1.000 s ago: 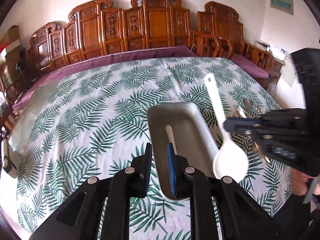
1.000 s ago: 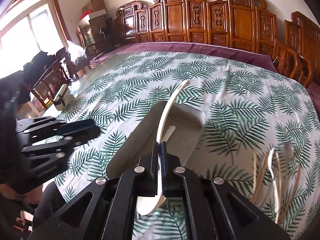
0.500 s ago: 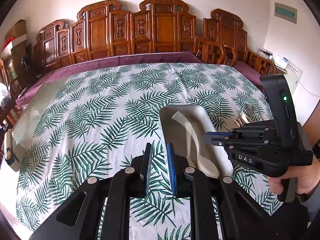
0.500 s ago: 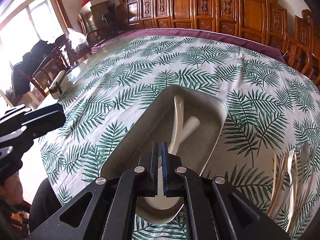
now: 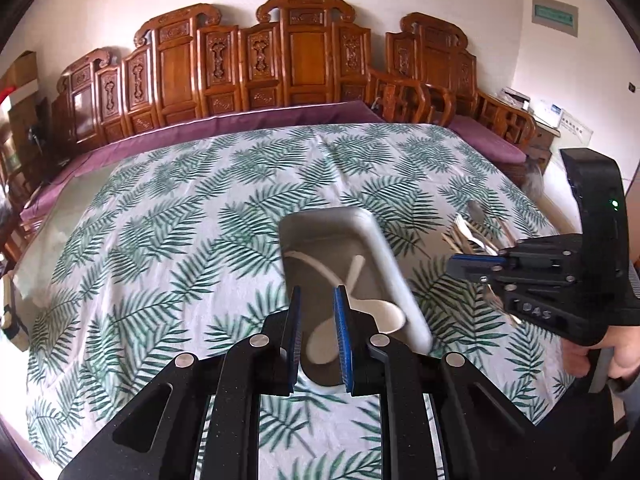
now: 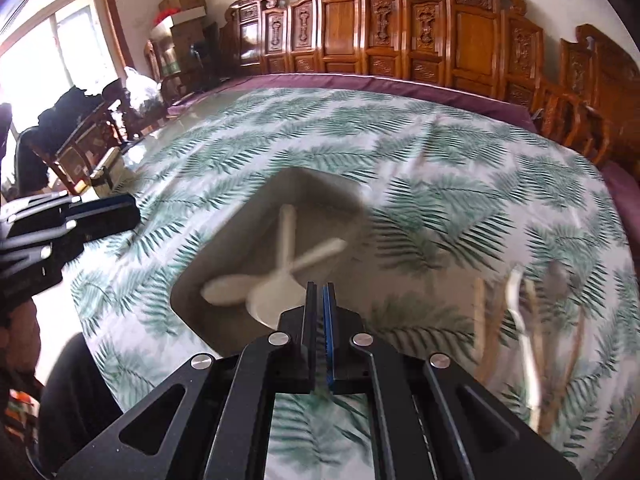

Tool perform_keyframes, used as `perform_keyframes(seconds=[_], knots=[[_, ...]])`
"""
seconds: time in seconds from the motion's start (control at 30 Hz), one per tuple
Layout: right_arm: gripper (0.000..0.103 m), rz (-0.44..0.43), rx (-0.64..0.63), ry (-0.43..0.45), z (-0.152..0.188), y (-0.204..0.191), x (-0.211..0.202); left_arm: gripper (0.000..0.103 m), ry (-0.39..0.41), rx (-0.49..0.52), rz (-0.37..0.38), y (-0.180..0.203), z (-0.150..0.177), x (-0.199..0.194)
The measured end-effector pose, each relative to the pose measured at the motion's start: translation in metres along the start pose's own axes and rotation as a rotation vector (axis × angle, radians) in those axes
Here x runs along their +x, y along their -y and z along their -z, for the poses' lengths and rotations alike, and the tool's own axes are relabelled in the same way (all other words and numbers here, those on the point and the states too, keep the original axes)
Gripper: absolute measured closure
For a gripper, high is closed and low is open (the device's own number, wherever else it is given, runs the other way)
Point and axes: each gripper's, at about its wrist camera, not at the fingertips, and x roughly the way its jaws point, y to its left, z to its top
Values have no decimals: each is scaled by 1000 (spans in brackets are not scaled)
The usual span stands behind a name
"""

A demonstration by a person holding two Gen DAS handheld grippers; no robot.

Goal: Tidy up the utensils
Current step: 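Lower both white spoons into the grey tray and open both grippers, then grasp a wooden chopstick from the pile with the right gripper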

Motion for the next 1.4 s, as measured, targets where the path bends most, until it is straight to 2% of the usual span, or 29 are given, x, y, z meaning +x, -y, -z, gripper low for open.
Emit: perform_keyframes(seconds=[0.2, 0.3, 0.4, 0.5, 0.67, 0.8, 0.93, 1.17, 1.27, 1.4], knots=[[98, 84, 51, 2, 30, 57, -29, 89, -5, 26, 43, 31, -1, 8], [93, 124, 83, -3, 42, 84, -38, 88, -10, 41, 60, 47, -1, 13], [92, 165, 112, -7, 54, 109, -45, 88, -21, 54, 76, 63, 0, 19], [92, 198, 140, -19, 65, 132, -46, 88, -29, 68, 88, 78, 1, 25], [83, 245, 185, -55, 88, 163, -38, 88, -51, 87, 104, 98, 4, 37], [83, 260, 209, -82, 101, 179, -30, 88, -78, 103, 113, 117, 7, 51], [75, 251, 246, -99, 109, 192, -24, 88, -95, 110, 118, 132, 6, 64], [76, 252, 235, -151, 116, 194, -9, 88, -129, 127, 122, 155, 8, 85], [78, 252, 239, -151, 118, 196, -10, 88, -146, 138, 120, 163, 10, 93], [91, 271, 259, -167, 118, 200, -11, 88, -163, 144, 121, 171, 12, 101]])
